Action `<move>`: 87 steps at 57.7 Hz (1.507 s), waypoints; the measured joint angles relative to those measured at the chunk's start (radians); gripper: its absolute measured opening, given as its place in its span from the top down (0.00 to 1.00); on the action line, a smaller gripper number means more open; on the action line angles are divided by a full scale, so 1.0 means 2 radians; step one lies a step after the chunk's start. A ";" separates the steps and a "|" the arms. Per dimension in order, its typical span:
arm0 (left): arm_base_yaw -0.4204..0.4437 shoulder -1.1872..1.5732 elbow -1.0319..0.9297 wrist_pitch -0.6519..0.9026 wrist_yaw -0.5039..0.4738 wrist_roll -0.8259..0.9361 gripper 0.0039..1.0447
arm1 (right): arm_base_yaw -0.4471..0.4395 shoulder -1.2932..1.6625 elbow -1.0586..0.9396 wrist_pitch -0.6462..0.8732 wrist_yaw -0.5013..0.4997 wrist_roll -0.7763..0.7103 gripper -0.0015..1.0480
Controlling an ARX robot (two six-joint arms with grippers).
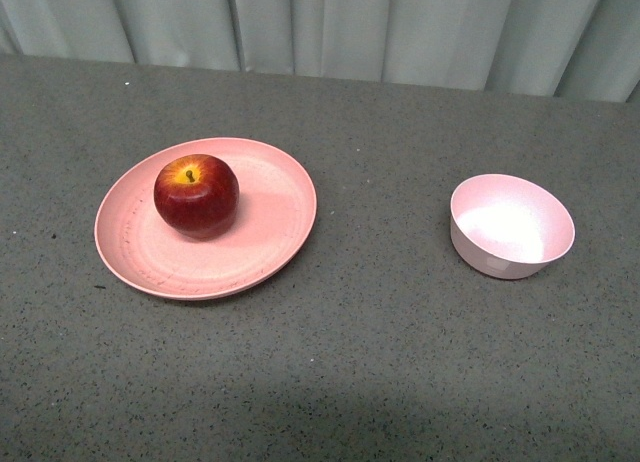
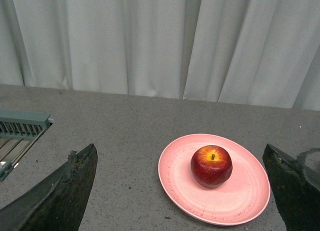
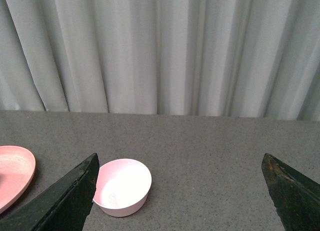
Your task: Move apple from plate to bowl
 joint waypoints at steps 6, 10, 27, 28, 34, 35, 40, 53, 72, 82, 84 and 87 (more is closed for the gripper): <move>0.000 0.000 0.000 0.000 0.000 0.000 0.06 | 0.000 0.000 0.000 0.000 0.000 0.000 0.09; 0.000 0.000 0.000 0.000 0.000 0.000 0.06 | 0.000 0.000 0.000 0.000 0.000 0.000 0.09; 0.000 0.000 0.000 0.000 0.000 0.000 0.06 | 0.000 0.000 0.000 0.000 0.000 0.000 0.09; 0.000 0.000 0.000 0.000 0.000 0.000 0.06 | 0.000 0.000 0.000 0.000 0.000 0.000 0.09; 0.000 0.000 0.000 0.000 0.000 0.000 0.06 | 0.000 0.000 0.000 0.000 0.000 0.000 0.09; 0.000 0.000 0.000 0.000 0.000 0.000 0.06 | 0.000 0.000 0.000 0.000 0.000 0.000 0.09; 0.000 0.000 0.000 0.000 0.000 0.000 0.06 | 0.000 0.000 0.000 0.000 0.000 0.000 0.09; 0.000 0.000 0.000 0.000 0.000 0.000 0.06 | 0.000 0.000 0.000 0.000 0.000 0.000 0.09; 0.000 0.000 0.000 0.000 0.000 0.000 0.06 | 0.000 0.000 0.000 0.000 0.000 0.000 0.09; 0.000 0.000 0.000 0.000 0.000 0.000 0.06 | 0.000 0.000 0.000 0.000 0.000 0.000 0.09; 0.000 0.000 0.000 0.000 0.000 0.000 0.06 | 0.000 0.000 0.000 0.000 0.000 0.000 0.09; 0.000 0.000 0.000 0.000 0.000 0.000 0.06 | 0.000 0.000 0.000 0.000 0.000 0.000 0.09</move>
